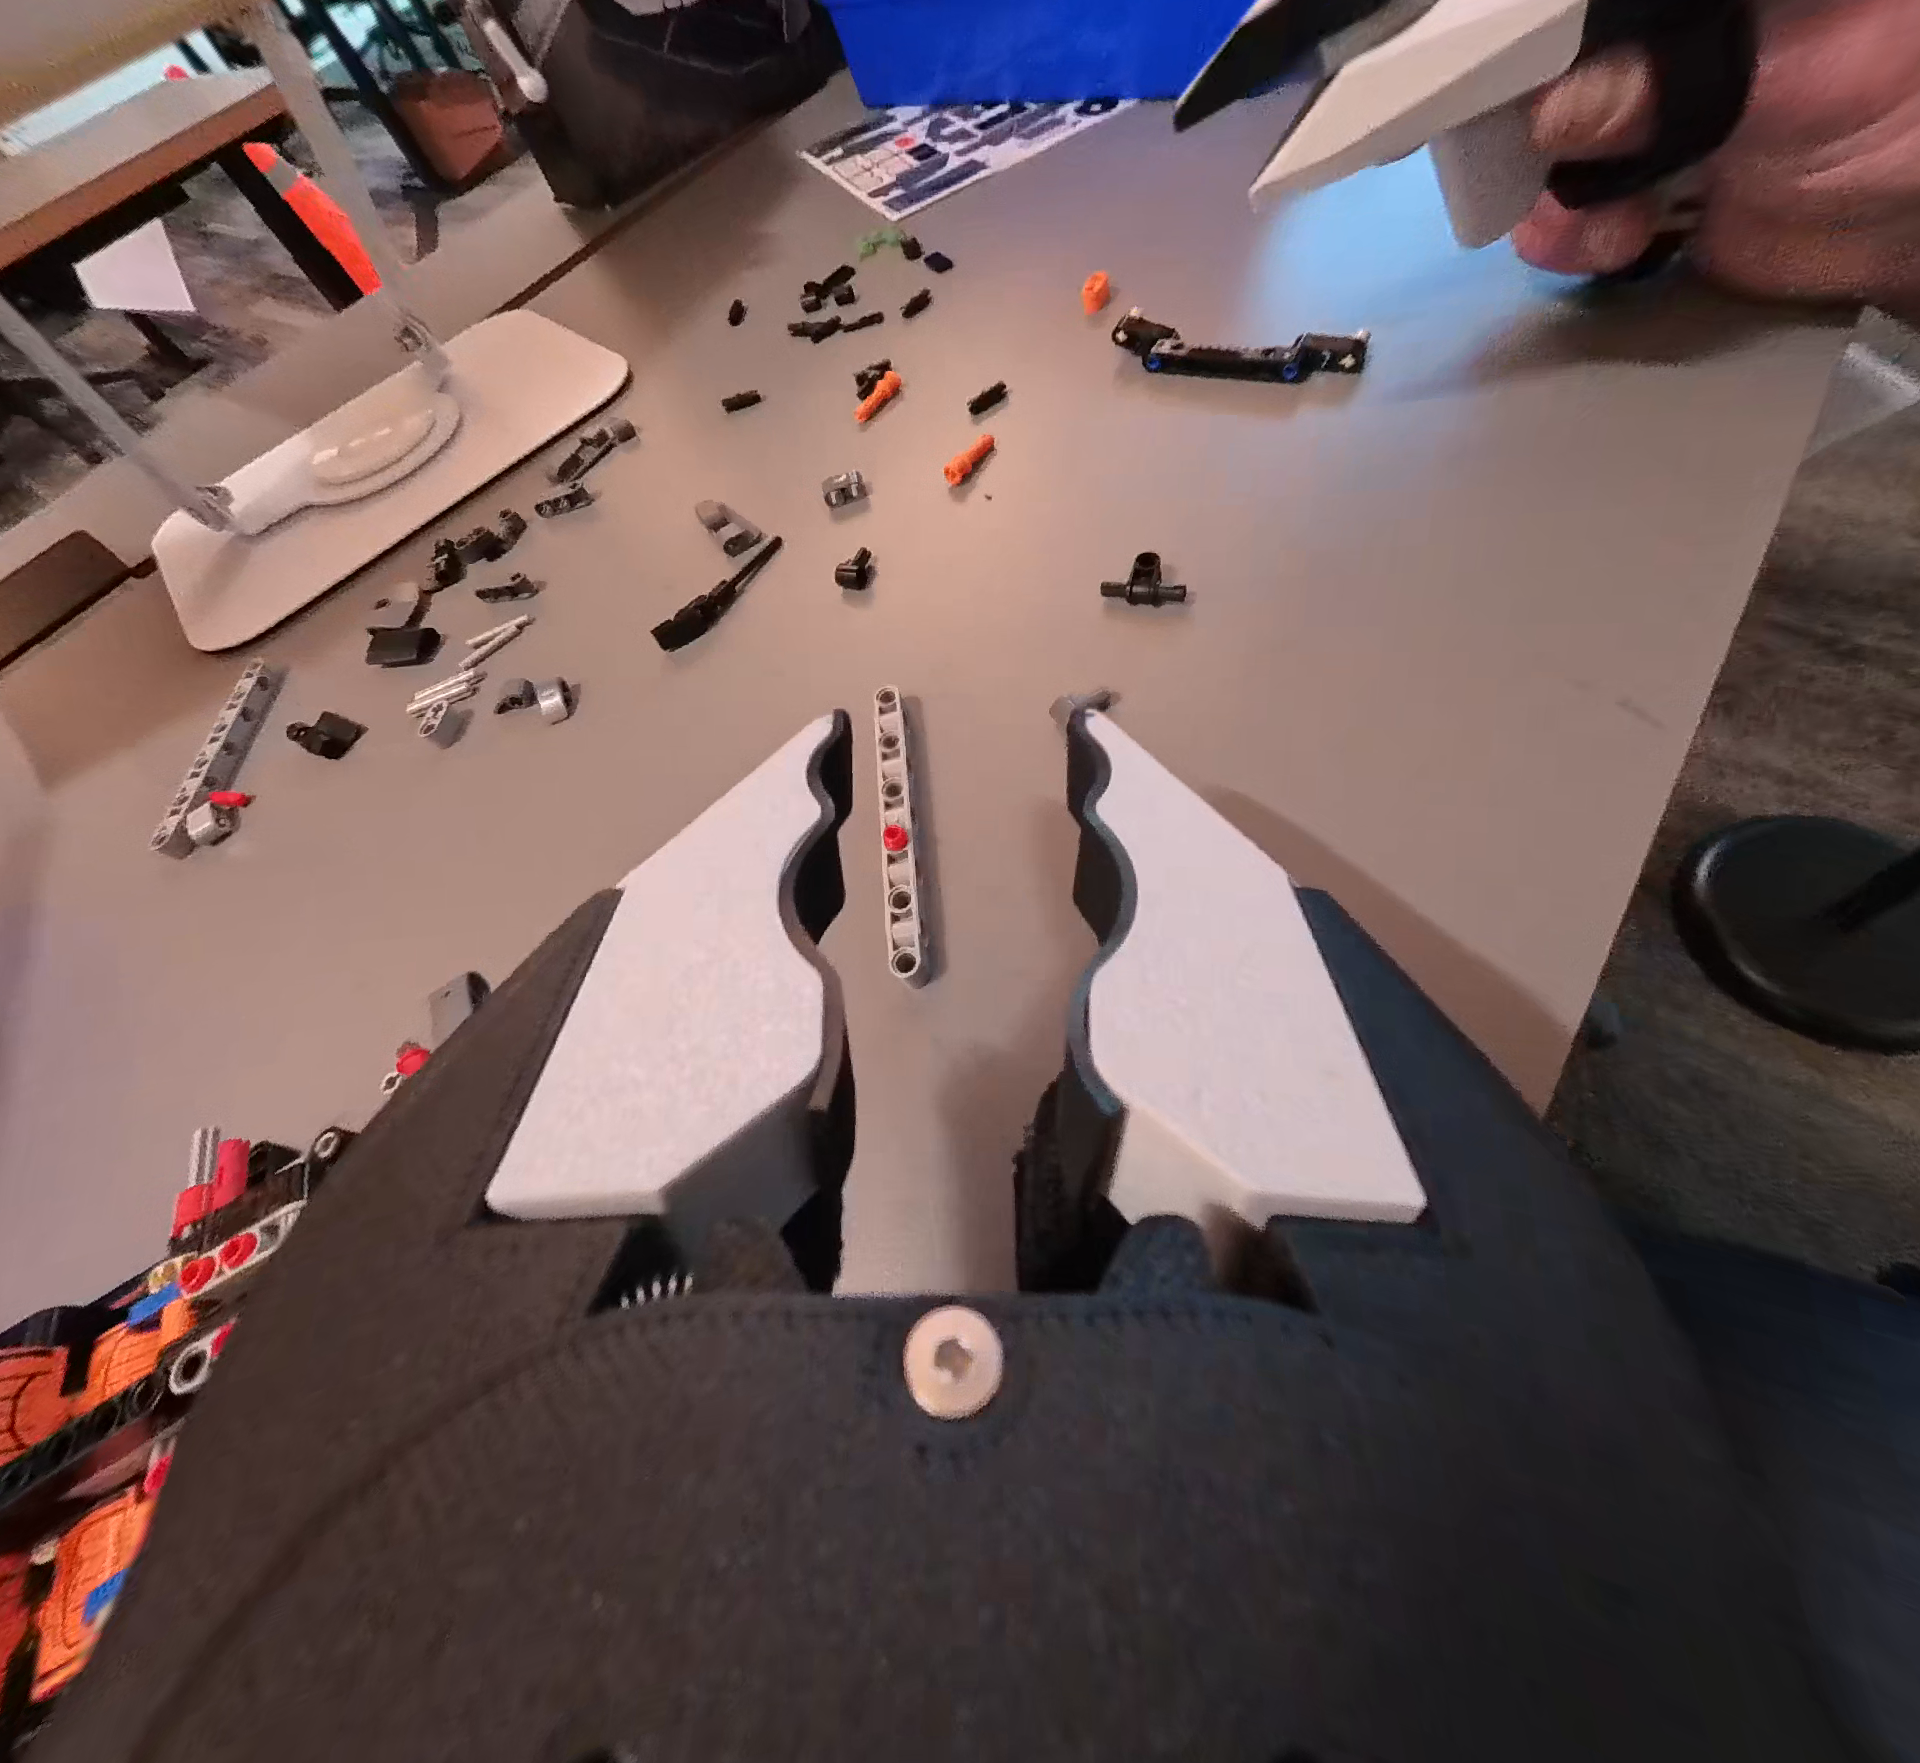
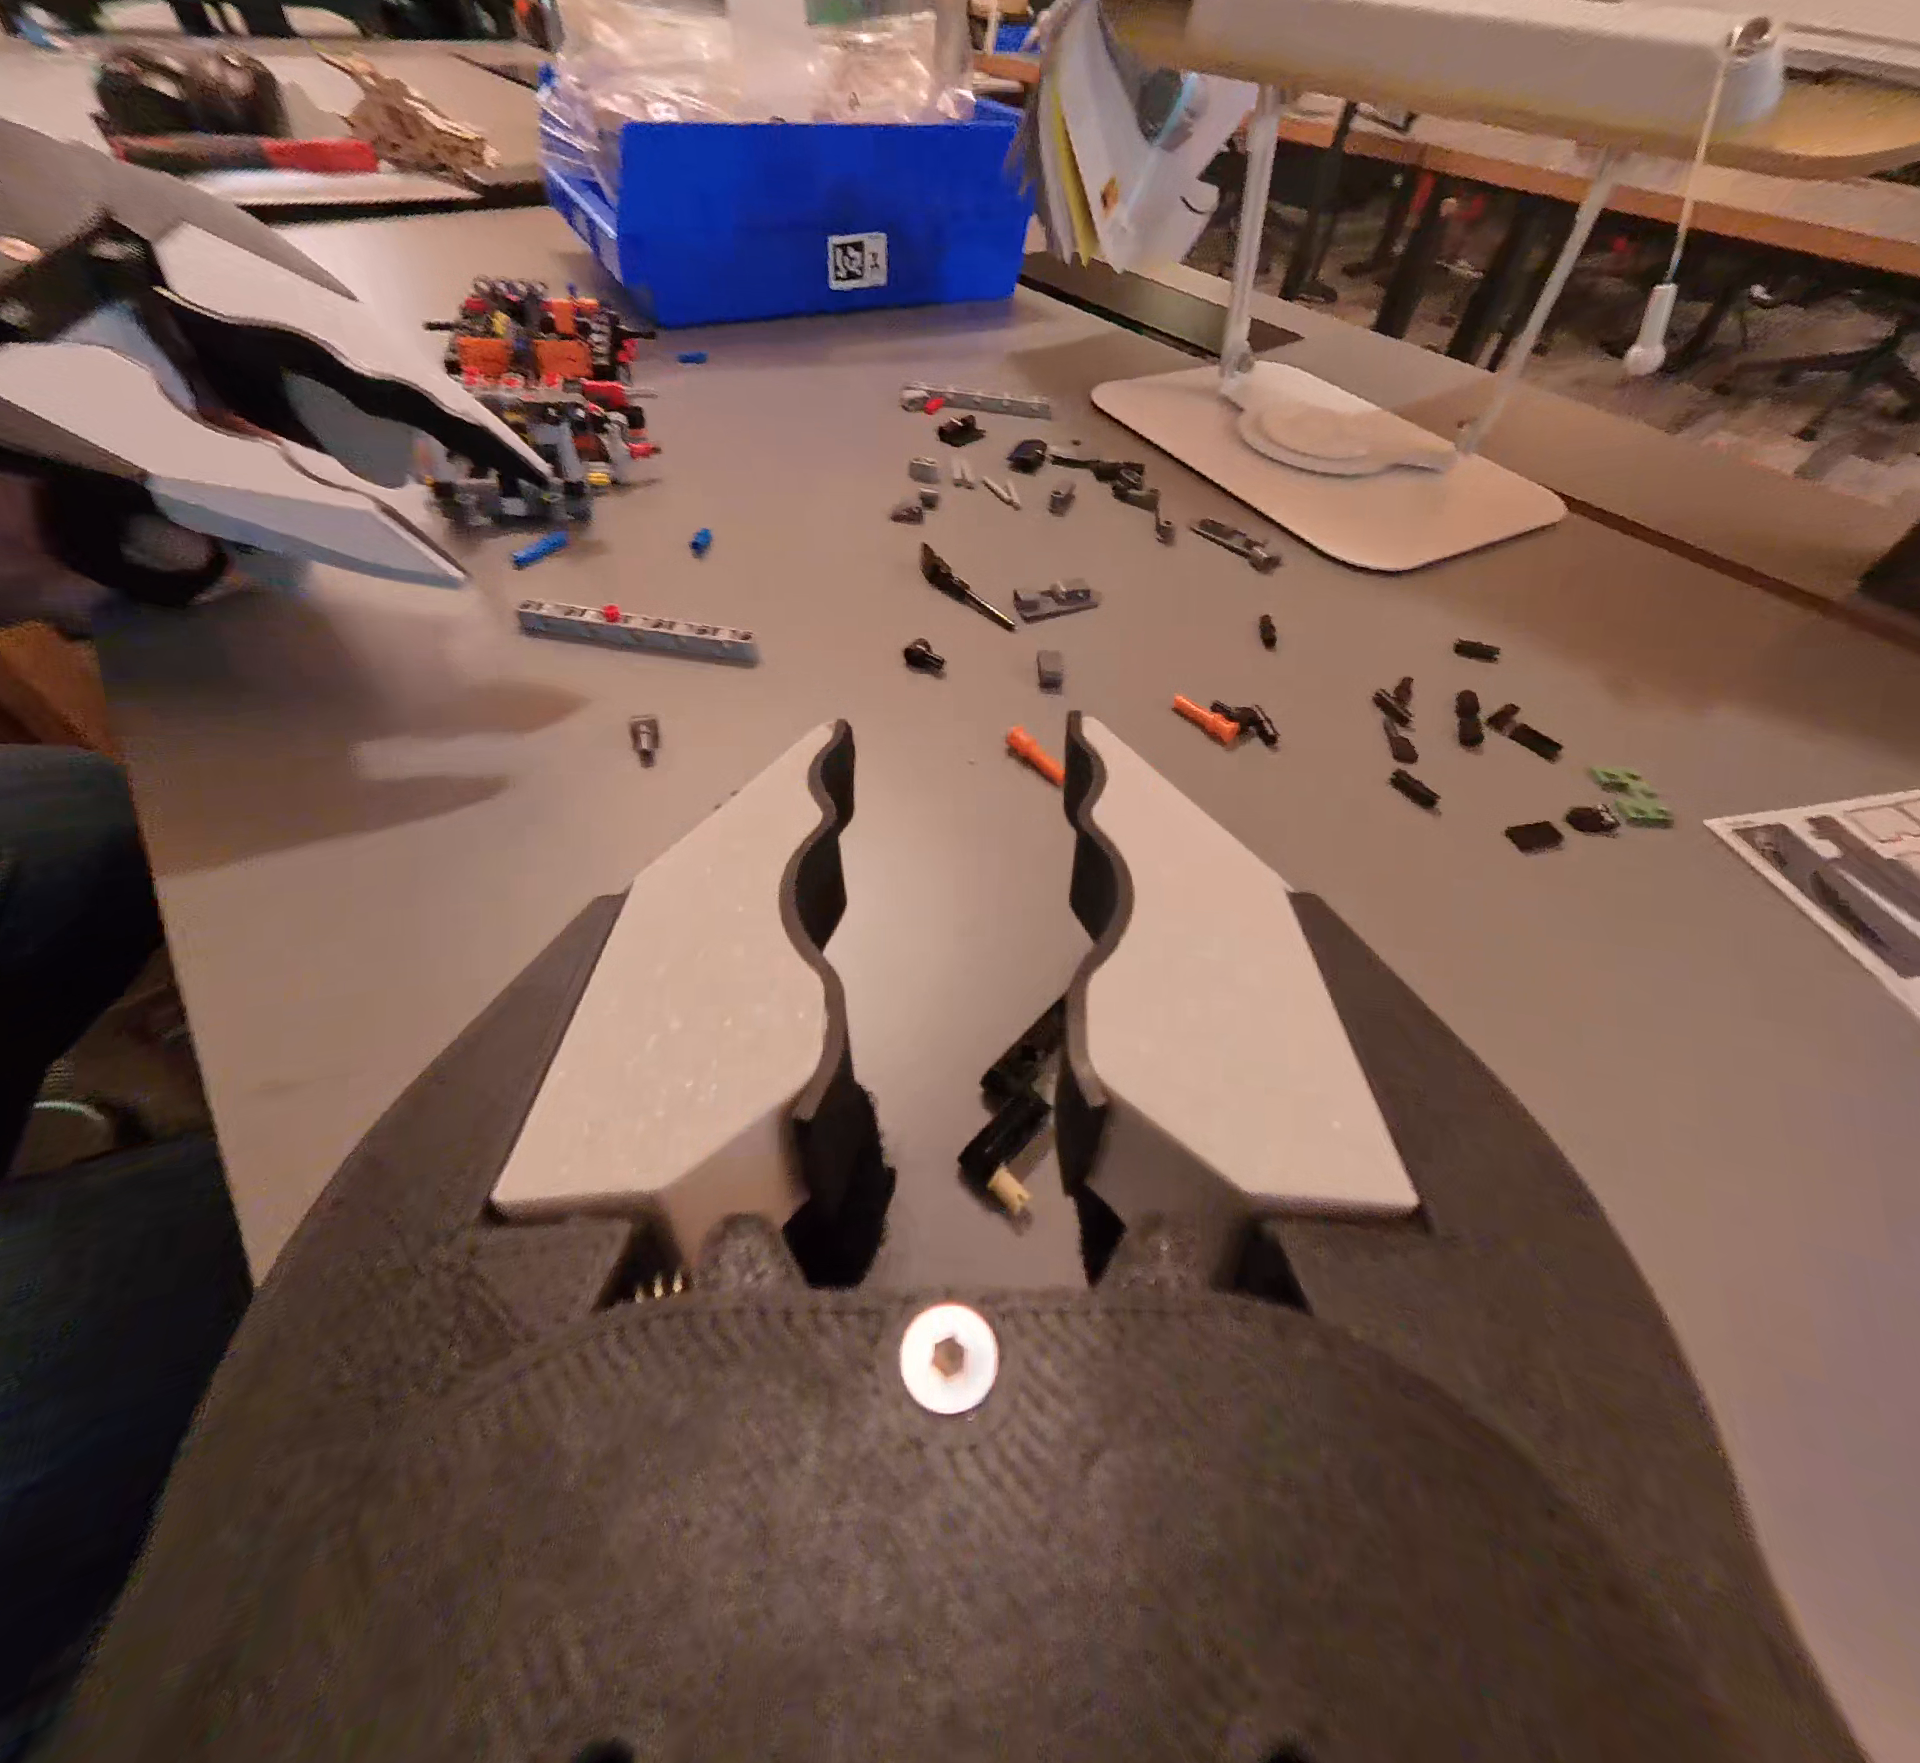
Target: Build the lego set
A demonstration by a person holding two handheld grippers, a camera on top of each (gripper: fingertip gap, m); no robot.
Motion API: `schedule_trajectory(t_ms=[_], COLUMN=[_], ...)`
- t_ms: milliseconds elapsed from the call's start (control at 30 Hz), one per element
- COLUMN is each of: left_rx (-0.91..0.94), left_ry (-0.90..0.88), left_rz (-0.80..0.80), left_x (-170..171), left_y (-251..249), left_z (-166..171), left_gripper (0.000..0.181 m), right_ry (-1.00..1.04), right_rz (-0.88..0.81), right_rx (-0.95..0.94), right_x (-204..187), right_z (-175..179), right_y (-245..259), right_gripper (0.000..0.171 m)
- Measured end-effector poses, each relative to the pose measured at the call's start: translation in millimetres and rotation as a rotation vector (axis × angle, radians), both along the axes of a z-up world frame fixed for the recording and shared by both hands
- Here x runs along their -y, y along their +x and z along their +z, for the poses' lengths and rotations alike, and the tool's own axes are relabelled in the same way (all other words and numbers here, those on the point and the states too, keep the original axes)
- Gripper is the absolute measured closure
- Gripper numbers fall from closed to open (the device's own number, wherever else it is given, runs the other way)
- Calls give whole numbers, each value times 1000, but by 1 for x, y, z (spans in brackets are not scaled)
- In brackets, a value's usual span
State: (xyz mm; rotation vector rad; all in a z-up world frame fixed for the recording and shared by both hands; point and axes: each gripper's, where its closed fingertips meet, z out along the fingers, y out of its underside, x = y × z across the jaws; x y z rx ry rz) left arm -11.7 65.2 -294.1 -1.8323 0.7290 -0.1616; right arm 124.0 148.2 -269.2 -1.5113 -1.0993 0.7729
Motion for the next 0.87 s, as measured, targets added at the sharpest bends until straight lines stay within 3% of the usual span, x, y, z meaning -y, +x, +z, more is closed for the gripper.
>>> schedule_trajectory(t_ms=[267,367,500,567,700,867], left_rx=[54,1,-76,-108,-64,53], left_ry=[107,147,166,123,-90,-308], left_rz=[-52,23,244,376,534,544], left_x=[25,34,46,48,46,33], left_y=[-8,-48,-148,-208,-298,-327], left_z=[31,53,71,63,15,-32], left_gripper=[148,147,146,144,140,141], right_ry=[43,95,33,-31,-82,-171], right_rz=[-61,-42,140,248,345,379], right_rx=[61,123,175,224,279,376], right_x=[-5,4,47,68,83,79], right_z=[-6,-10,0,-3,-8,-29], right_y=[5,-4,-64,-102,-166,-210], right_gripper=[126,131,131,128,129,131])
